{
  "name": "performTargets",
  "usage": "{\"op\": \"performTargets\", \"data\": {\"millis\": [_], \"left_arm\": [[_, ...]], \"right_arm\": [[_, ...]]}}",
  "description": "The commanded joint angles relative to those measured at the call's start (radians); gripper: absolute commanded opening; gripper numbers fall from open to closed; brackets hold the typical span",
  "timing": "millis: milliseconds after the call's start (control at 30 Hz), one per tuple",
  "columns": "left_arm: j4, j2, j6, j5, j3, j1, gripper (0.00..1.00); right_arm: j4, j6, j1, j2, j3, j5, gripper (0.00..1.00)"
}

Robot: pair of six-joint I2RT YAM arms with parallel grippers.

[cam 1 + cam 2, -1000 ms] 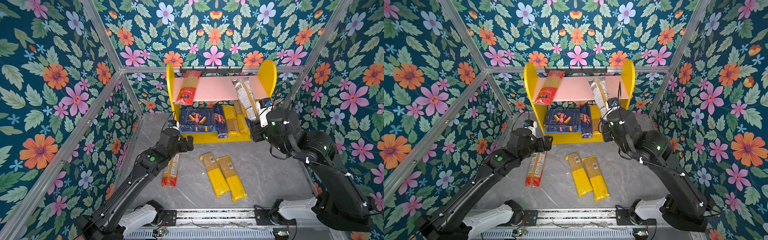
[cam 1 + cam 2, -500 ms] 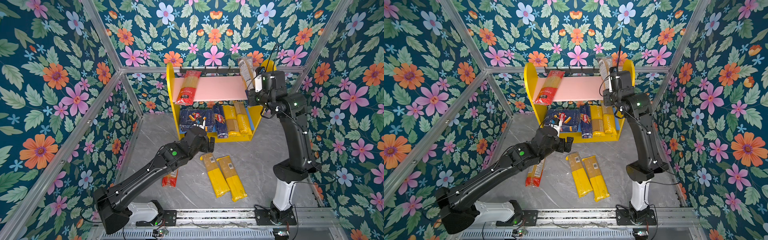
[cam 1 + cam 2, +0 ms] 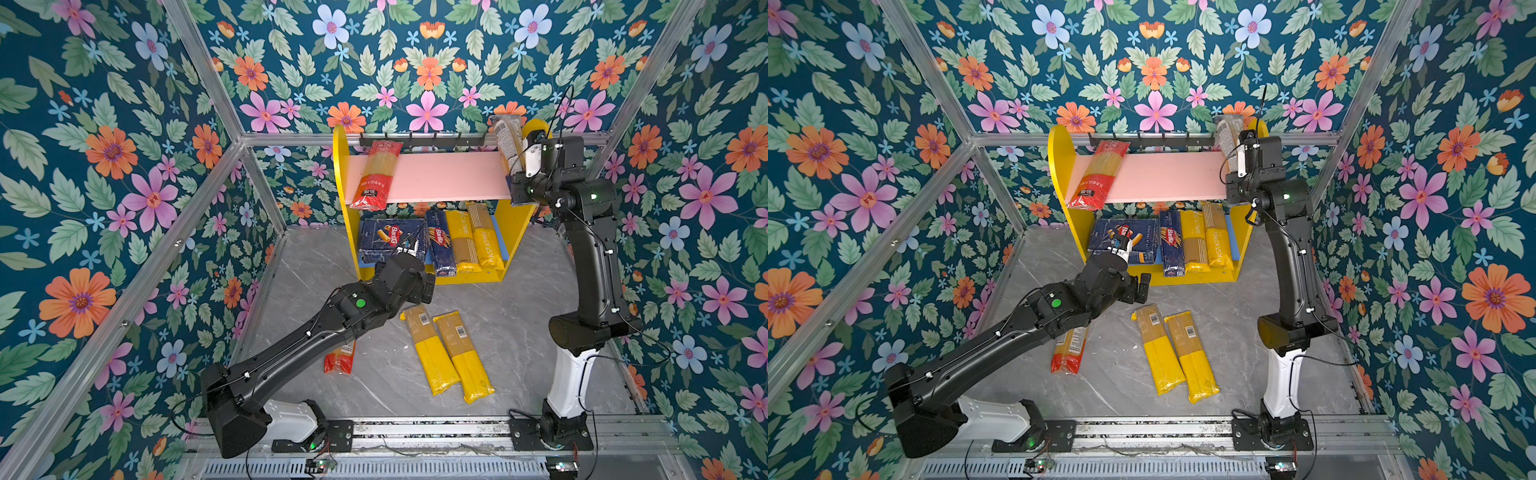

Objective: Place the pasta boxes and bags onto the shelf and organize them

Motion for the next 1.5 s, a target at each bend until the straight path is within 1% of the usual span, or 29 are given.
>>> {"op": "performTargets", "data": {"millis": [0, 100, 133, 200, 267, 467, 567, 667, 800, 900, 967, 1067, 1133, 1200, 1367, 1467], "left_arm": [[0.016, 0.015, 0.012, -0.014, 0.023, 0.001, 1.00], [0.014, 0.031, 0.015, -0.012, 0.034, -0.001, 1.00], [0.012, 0.035, 0.015, -0.011, 0.035, -0.001, 1.00], [0.008, 0.039, 0.014, -0.013, 0.034, -0.001, 1.00], [0.005, 0.037, 0.012, -0.015, 0.031, -0.001, 1.00], [-0.004, -0.011, 0.000, -0.035, 0.001, -0.005, 1.00], [-0.010, -0.053, -0.014, -0.053, -0.033, -0.006, 1.00], [-0.028, -0.105, -0.037, -0.070, -0.076, -0.007, 1.00], [-0.064, -0.195, -0.077, -0.097, -0.145, -0.008, 1.00], [-0.096, -0.273, -0.111, -0.119, -0.197, -0.009, 1.00], [-0.111, -0.321, -0.133, -0.126, -0.230, -0.009, 1.00], [-0.127, -0.383, -0.166, -0.122, -0.284, -0.009, 1.00], [-0.133, -0.417, -0.187, -0.115, -0.322, -0.010, 1.00], [-0.135, -0.442, -0.203, -0.108, -0.357, -0.010, 0.99], [-0.126, -0.499, -0.246, -0.082, -0.449, -0.014, 0.99], [-0.096, -0.521, -0.276, -0.050, -0.505, -0.019, 0.99]], "right_arm": [[0.118, -0.011, -0.004, 0.010, 0.001, -0.013, 0.21], [0.130, -0.002, -0.004, 0.000, -0.026, 0.008, 0.54], [0.136, -0.002, -0.004, -0.007, -0.041, 0.008, 0.62], [0.146, 0.003, -0.004, -0.026, -0.068, 0.000, 0.71], [0.155, 0.009, -0.004, -0.047, -0.093, -0.003, 0.76], [0.168, 0.033, -0.004, -0.119, -0.151, -0.026, 0.80], [0.175, 0.052, -0.003, -0.178, -0.216, -0.035, 0.81], [0.214, 0.076, 0.005, -0.278, -0.354, -0.035, 0.81], [0.294, 0.092, 0.061, -0.471, -0.606, 0.004, 0.82], [0.310, 0.096, 0.152, -0.589, -0.767, 0.077, 0.83], [0.311, 0.111, 0.234, -0.661, -0.867, 0.138, 0.83], [0.302, 0.169, 0.378, -0.781, -1.018, 0.229, 0.83], [0.291, 0.235, 0.476, -0.852, -1.132, 0.279, 0.84], [0.282, 0.304, 0.551, -0.908, -1.248, 0.290, 0.84], [0.180, 0.508, 0.670, -0.989, -1.473, 0.331, 0.84], [0.168, 0.619, 0.754, -1.045, -1.600, 0.353, 0.85]]}}
